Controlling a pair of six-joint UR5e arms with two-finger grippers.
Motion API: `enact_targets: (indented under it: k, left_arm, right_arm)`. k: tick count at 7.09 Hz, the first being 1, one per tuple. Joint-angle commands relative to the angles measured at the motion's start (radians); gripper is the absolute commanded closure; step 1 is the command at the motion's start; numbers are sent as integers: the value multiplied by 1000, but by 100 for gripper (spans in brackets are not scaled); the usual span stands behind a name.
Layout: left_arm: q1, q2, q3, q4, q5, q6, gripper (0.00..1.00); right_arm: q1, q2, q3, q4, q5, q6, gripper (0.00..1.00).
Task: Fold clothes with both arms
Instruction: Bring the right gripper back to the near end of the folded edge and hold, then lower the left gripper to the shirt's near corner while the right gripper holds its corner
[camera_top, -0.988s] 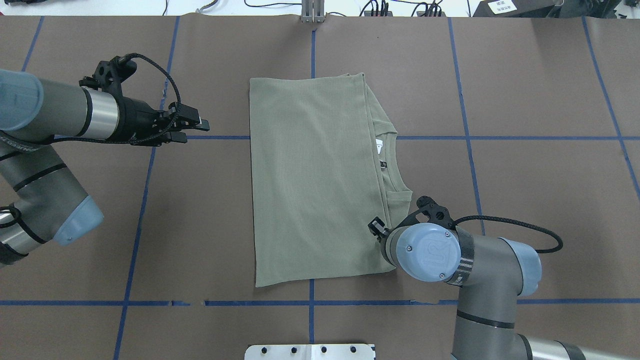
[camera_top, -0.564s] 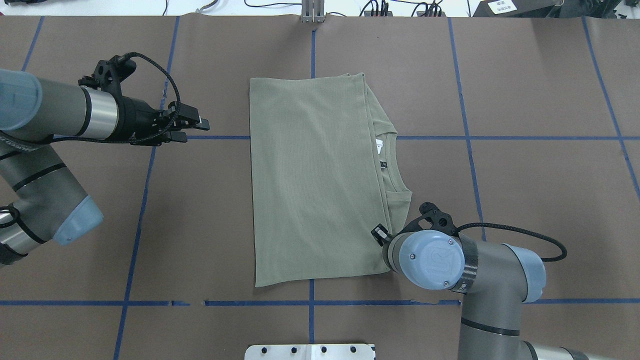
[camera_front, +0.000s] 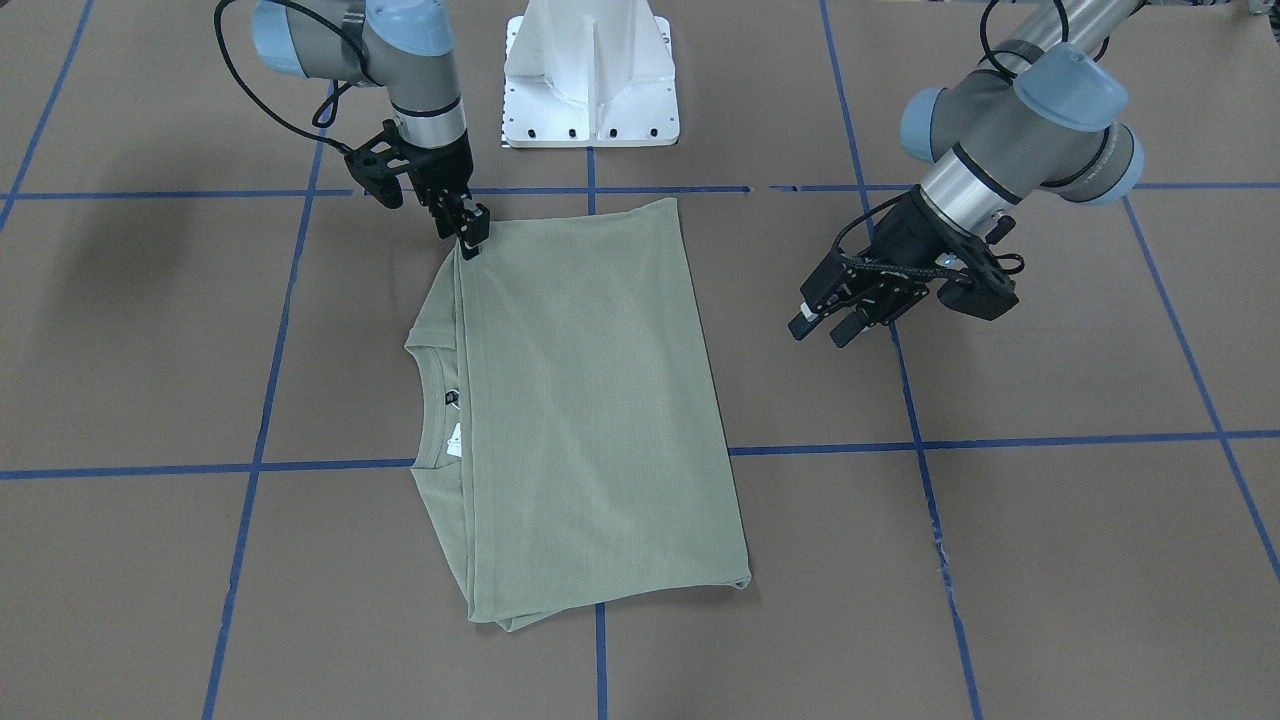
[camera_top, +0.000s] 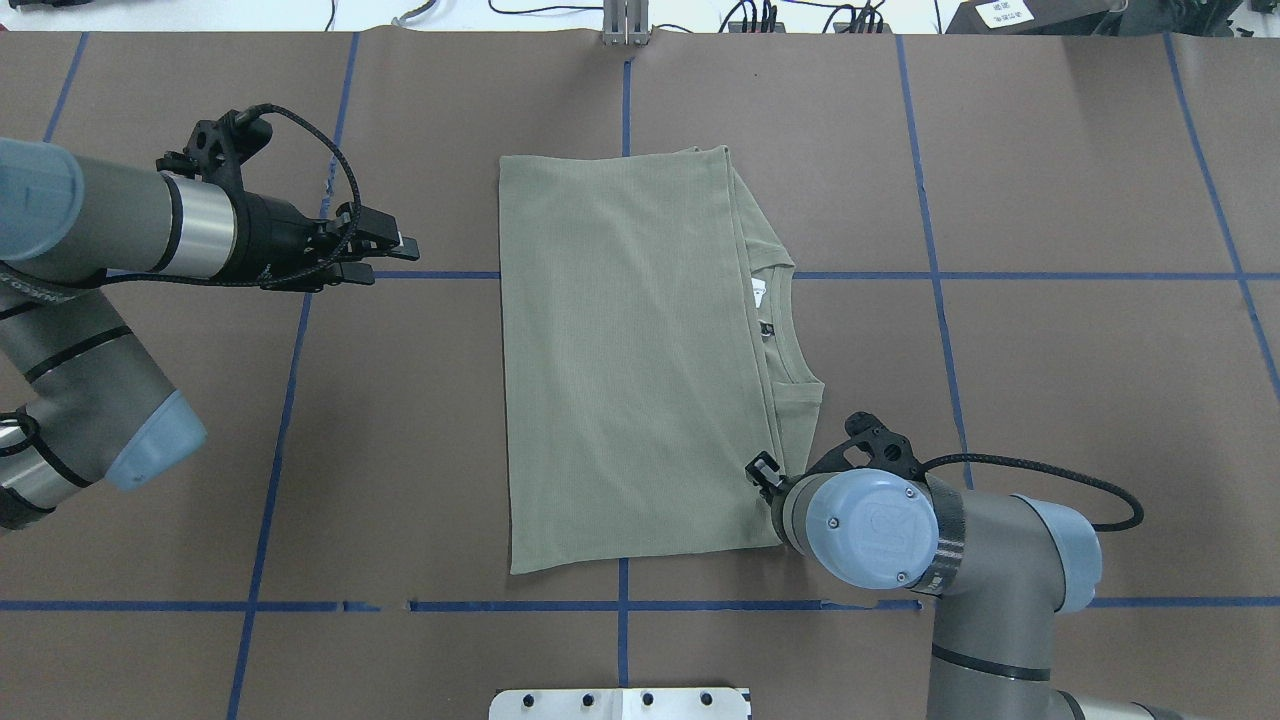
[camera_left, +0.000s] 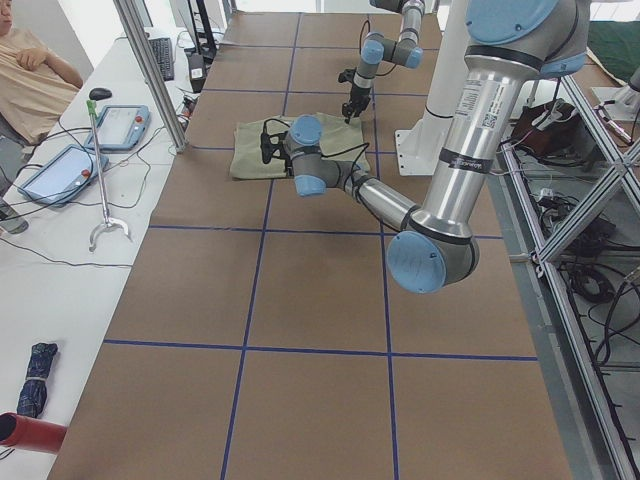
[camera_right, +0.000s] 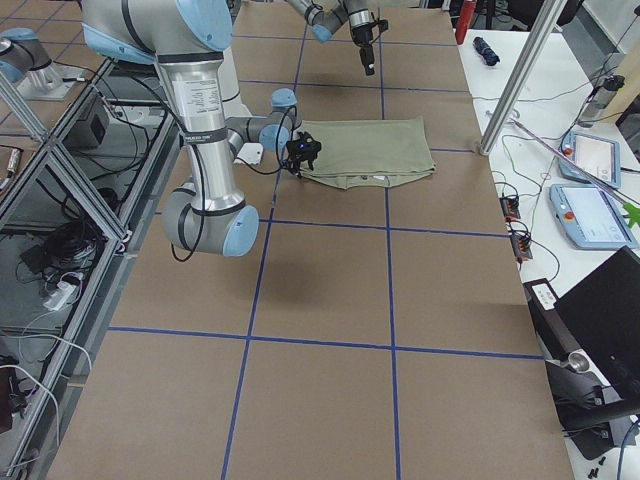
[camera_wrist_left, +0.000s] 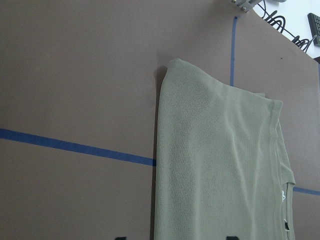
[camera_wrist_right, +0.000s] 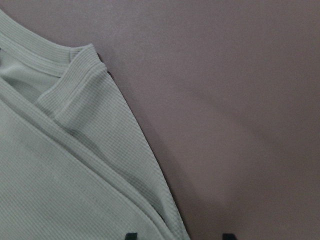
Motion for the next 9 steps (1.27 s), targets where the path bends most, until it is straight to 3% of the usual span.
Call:
enact_targets:
  k: [1,2,4,5,8,9]
  left_arm:
    - [0,0,0,0,0,0,27]
    - [-2,0,-7,0,0,0,27]
    - [-3,6,-19,0,0,0,27]
    - [-3,9,-19,0,0,0,27]
    - [-5,35,-51,0,2,-2,27]
    - [1,38,-65,-1,23,-119,27]
  right_arm:
    - [-7,-1,-1,0,0,0,34]
    - [-8,-1,1,-2,0,0,48]
    - [-11,1,-3,-17,0,0,94]
    - [-11,8,-1,-17,3,-1,100]
    - [-8,8,26,-19,4,-1,100]
    - [-5,-1,42,-20,7,-1,100]
